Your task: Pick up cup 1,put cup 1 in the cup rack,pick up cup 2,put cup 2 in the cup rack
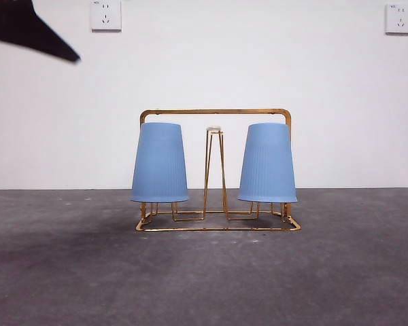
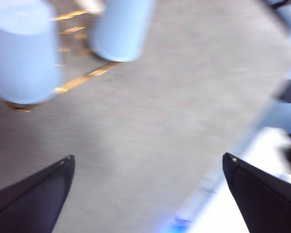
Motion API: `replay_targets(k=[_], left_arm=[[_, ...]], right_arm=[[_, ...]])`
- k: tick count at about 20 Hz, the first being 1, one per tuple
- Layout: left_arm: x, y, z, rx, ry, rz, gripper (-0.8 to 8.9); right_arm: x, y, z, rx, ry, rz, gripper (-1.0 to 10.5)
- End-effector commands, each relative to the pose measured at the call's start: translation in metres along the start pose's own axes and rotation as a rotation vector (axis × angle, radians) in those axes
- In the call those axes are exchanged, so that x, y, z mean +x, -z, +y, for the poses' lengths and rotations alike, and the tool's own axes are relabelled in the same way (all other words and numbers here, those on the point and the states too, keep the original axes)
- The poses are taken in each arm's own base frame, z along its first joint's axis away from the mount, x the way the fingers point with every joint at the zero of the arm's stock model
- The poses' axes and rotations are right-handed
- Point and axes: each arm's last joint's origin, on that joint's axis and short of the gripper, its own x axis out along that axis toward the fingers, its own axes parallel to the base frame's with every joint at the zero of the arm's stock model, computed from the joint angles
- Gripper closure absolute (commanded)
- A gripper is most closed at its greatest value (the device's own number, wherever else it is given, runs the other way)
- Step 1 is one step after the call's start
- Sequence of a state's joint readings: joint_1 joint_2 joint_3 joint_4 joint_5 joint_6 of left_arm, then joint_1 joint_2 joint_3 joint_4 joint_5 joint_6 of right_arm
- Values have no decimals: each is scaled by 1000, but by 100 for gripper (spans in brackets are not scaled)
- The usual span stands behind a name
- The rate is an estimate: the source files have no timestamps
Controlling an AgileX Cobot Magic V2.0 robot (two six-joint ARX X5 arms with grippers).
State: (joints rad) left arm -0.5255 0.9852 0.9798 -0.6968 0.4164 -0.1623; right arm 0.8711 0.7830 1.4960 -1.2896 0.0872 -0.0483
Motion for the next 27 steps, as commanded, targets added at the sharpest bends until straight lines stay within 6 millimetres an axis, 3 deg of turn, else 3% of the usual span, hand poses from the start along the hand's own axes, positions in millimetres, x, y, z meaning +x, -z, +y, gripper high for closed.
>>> replay_targets(k=[1, 5, 8, 12, 16, 18, 27], left_arm=[[-18, 6, -10, -21, 93, -22, 281], [-45, 12, -23, -10, 197, -77, 284], [-54, 16, -27, -4, 218, -101, 300], [-59, 19, -29, -15, 219, -101, 609], [-60, 22, -29, -28, 216, -82, 783], [-60, 23, -28, -32, 214, -76, 822], [-59, 23, -28, -31, 211, -74, 816]], right_arm=[[2, 4, 0, 18, 2, 46, 760], [1, 9, 0, 22, 0, 90, 761], [1, 9, 0, 22, 0, 90, 761], [1, 9, 0, 23, 0, 91, 767], [1, 9, 0, 46, 1, 91, 969], [1, 9, 0, 46, 1, 91, 958], [2, 8, 0, 55, 6, 95, 942]])
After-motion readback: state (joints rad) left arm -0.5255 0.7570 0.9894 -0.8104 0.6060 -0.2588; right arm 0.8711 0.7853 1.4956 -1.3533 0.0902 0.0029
